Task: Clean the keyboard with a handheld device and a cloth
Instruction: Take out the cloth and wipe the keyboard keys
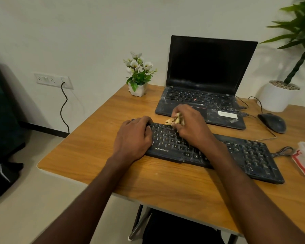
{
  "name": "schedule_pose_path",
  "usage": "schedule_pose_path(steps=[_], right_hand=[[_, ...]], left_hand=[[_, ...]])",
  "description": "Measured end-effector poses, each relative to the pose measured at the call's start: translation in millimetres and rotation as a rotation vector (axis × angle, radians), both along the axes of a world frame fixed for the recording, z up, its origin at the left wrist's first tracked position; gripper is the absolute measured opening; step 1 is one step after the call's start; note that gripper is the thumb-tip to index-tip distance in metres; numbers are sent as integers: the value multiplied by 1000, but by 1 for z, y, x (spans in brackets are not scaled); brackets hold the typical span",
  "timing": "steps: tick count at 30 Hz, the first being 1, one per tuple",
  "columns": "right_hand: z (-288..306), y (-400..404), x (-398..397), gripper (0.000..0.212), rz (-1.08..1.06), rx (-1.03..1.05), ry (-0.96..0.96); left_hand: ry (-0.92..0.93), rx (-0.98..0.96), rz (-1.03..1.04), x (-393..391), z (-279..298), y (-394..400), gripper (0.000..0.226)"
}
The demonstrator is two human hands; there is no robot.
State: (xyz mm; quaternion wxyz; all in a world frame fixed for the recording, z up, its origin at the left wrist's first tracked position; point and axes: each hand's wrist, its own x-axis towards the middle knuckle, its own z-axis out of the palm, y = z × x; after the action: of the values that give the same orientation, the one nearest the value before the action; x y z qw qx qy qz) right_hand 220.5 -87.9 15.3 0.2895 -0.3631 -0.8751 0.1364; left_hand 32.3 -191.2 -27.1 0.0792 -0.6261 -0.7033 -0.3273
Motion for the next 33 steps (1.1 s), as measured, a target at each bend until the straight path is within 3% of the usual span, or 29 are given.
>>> schedule_pose_path(steps=[4,9,13,16,20,23,27,33], right_hand=[[3,-3,0,52,71,-140,145],[2,-3,-3,34,81,-140,62],[4,-3,-1,41,113,-116,-70],[14,6,12,43,22,-161,-125],[10,-5,3,46,65,-140,41],[8,-10,-3,46,138,-231,36],[25,6,18,32,73,-409,-38],[13,-1,12,34,-15,-391,181]], left_hand=[[0,1,4,-1,0,1,21],[-5,-11,15,0,1,1,23],[-18,-11,12,0,1,1,23],[-8,-5,8,0,1,0,22],[5,-5,15,2,2,1,22],[12,-9,15,1,2,0,24],[3,-18,13,1,2,0,24],[1,-21,24,2,2,0,23]])
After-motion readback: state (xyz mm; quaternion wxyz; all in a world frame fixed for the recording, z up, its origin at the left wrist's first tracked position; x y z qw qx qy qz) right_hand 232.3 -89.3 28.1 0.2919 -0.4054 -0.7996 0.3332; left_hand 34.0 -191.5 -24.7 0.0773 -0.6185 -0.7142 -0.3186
